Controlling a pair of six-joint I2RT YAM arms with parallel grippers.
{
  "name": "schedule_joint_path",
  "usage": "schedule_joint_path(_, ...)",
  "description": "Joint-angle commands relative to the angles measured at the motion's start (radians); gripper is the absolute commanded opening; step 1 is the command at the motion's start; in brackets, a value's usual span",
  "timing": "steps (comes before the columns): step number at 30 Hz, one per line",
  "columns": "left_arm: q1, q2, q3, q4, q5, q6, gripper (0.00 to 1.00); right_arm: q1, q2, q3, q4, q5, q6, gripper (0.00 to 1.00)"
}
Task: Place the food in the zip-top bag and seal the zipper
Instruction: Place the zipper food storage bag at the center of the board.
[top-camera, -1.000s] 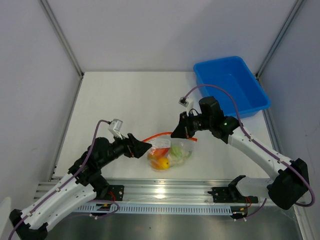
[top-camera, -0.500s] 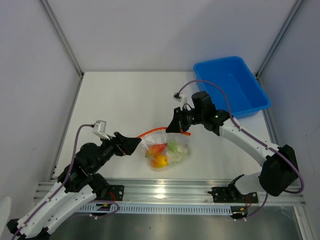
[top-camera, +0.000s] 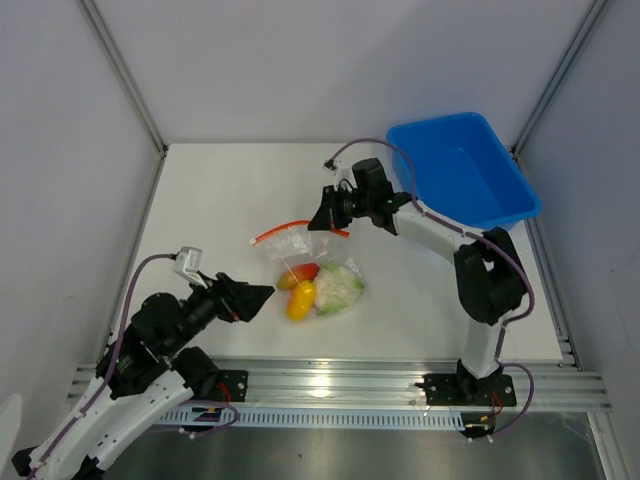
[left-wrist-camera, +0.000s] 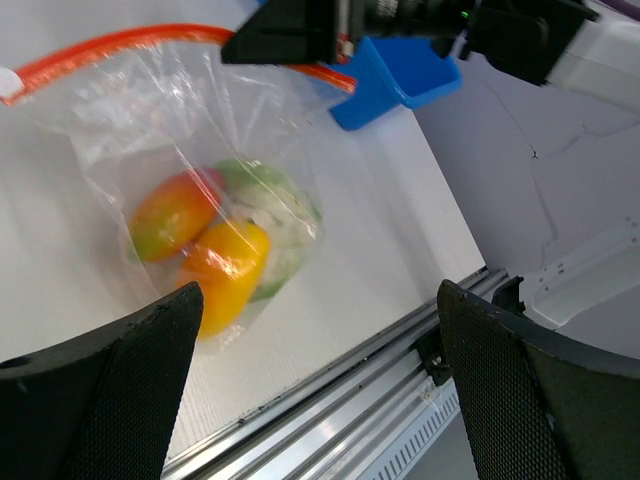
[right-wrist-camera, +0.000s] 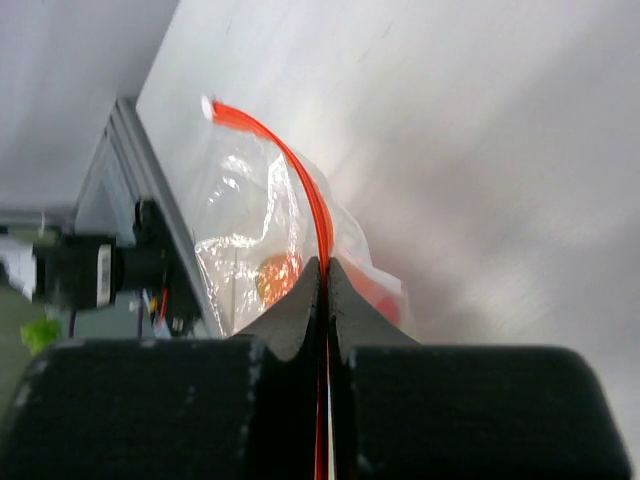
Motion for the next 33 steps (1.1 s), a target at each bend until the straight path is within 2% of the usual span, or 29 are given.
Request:
schedule_joint_path(1, -0.003, -0.042, 0.042, -0.059, 0.004, 0.027, 0.99, -0.023, 0.143, 0.14, 0.086, 0.03, 0.03, 0.0)
schedule_joint_path(5, -0.003, -0.089, 0.037, -0.109, -0.016, 0.002, 0.99, -0.043, 0.314, 0.362, 0.019, 0.036, 0.019, 0.0)
schedule_joint_path(11, -0.003, -0.112, 0.031, -0.132, 0.012, -0.013, 1.0, -0.072, 0.493, 0.532, -0.006, 0.064, 0.035, 0.0)
schedule_joint_path(18, -0.003, -0.105, 0.034, -0.157, 0.015, -0.016, 0.99, -0.086, 0.614, 0.634, 0.02, 0.075, 0.104, 0.0)
schedule_joint_path(28, -0.003, -0.098, 0.028, -0.169, 0.001, -0.026, 0.99, -0.1, 0.646, 0.668, -0.021, 0.15, 0.104, 0.0)
schedule_joint_path(33, -0.003, -0.094, 0.016, -0.154, 0.008, 0.004, 1.0, -0.101, 0.64, 0.689, -0.061, 0.167, 0.059, 0.07)
